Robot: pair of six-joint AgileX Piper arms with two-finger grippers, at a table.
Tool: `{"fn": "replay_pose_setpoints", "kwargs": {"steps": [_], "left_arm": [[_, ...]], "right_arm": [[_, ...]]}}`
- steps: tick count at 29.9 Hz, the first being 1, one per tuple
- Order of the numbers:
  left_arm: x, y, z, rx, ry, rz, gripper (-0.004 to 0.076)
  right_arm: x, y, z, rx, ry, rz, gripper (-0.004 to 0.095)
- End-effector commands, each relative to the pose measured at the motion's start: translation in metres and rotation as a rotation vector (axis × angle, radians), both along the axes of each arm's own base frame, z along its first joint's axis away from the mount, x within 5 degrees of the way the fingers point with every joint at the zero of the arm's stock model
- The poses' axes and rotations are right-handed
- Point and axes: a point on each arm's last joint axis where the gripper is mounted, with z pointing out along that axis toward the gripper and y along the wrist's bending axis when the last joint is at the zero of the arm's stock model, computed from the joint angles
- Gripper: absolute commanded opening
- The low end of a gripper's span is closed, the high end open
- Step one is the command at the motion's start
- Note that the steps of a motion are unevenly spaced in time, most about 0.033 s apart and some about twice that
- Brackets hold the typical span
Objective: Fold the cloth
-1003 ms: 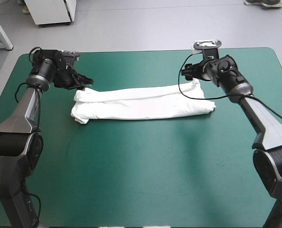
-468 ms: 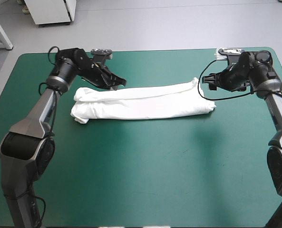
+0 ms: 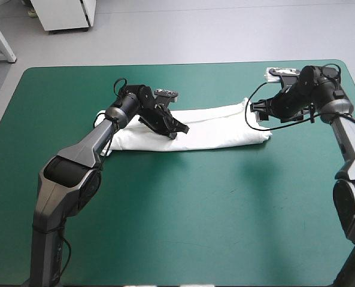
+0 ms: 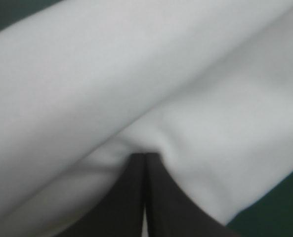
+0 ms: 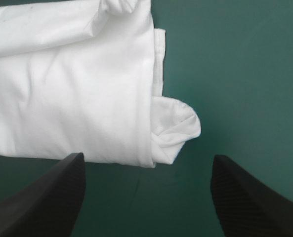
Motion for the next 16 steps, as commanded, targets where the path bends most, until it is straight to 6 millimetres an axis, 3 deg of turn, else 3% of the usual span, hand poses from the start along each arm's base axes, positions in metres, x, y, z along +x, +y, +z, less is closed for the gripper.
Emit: {"fn": "replay_pose_setpoints", "kwargs": {"steps": [1, 9, 16], "left_arm": [[-0.005, -0.010, 0.024, -0.053, -0.051, -0.002, -0.0009], [-0.011, -0.021, 0.023, -0.060, -0.042, -0.017, -0.0009], [-0.014, -0.027, 0.023, -0.058, -0.046, -0.026, -0.0009]], "right_arm": [[0.002, -0.002, 0.010, 0.023, -0.049, 0.007, 0.0664], [0.023, 0.003, -0.038, 0.064, 0.074, 0.007, 0.0664], [0.033, 0.014, -0.067, 0.182, 0.141, 0.011, 0.0662]]}}
